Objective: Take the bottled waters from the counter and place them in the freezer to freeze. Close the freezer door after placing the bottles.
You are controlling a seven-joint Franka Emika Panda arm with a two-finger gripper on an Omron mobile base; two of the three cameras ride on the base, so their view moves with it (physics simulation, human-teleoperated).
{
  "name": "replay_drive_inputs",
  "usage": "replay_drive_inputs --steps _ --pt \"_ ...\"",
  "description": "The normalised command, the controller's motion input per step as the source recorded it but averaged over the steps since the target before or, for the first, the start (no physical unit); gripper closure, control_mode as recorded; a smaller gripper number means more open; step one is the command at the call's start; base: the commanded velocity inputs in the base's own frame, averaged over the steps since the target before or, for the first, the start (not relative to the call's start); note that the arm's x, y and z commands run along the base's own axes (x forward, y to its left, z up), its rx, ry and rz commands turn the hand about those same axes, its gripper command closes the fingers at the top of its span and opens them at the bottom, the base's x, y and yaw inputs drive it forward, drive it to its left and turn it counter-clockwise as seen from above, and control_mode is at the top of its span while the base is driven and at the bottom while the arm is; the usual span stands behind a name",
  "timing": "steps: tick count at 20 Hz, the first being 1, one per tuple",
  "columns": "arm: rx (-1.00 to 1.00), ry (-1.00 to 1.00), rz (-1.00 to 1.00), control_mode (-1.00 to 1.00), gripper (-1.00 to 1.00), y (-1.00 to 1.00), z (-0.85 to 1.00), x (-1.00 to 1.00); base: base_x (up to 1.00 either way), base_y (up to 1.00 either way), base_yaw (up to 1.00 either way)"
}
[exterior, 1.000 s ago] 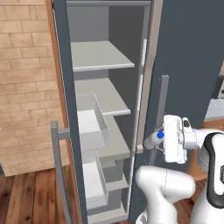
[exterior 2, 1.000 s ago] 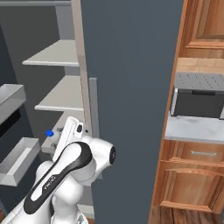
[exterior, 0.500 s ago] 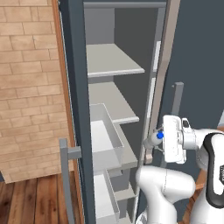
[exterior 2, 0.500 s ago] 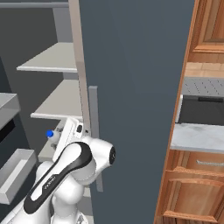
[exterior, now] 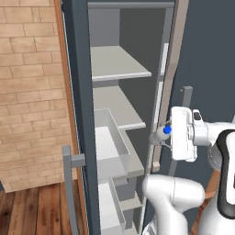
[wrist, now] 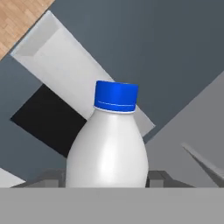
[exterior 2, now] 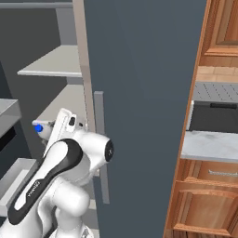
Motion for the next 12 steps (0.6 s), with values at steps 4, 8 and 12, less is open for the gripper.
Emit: replay_drive_inputs --steps 4,8,12 --pt "0.11 0.0 -0.26 -1.0 1.0 0.4 1.0 -0.47 0.0 0.0 0.0" --pt "0.18 0.0 -0.34 -1.0 1.0 0.4 0.97 -0.69 0.0 0.0 0.0" --pt "0.21 0.0 -0.36 -1.0 1.0 0.51 0.71 -0.9 0.0 0.0 0.0"
